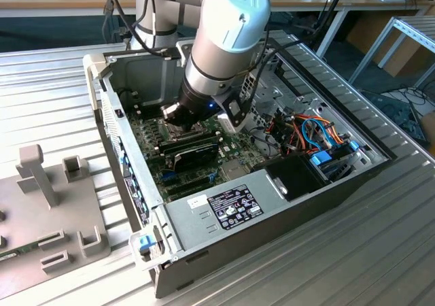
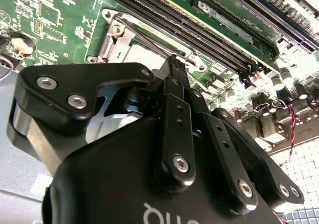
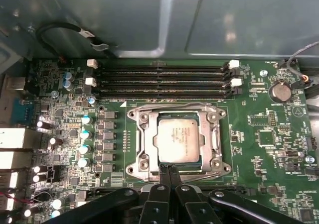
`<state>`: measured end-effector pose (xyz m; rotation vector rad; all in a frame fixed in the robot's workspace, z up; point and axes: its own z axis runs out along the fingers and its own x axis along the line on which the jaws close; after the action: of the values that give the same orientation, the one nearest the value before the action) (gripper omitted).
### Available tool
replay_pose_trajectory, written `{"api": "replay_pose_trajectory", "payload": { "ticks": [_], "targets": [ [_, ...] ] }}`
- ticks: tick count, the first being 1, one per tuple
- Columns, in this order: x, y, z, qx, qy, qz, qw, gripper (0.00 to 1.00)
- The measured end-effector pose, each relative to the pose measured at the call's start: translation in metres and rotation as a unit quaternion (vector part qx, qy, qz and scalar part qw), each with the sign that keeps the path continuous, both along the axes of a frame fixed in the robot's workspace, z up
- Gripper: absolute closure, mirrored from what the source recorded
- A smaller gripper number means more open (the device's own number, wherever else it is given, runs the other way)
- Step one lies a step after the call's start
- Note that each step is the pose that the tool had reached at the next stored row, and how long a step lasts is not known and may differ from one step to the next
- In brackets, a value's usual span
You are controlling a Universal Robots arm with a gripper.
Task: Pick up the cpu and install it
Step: 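Install the second cpu locking lever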
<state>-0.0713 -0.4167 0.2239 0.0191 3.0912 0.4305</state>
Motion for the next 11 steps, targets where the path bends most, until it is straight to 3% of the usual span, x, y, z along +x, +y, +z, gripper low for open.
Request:
{"api": "replay_pose_trajectory", "payload": {
  "ticks": [11],
  "targets": [
    [-0.0202, -0.0003, -0.0073, 0.0, 0.0, 0.0, 1.0, 0.89]
  ]
}}
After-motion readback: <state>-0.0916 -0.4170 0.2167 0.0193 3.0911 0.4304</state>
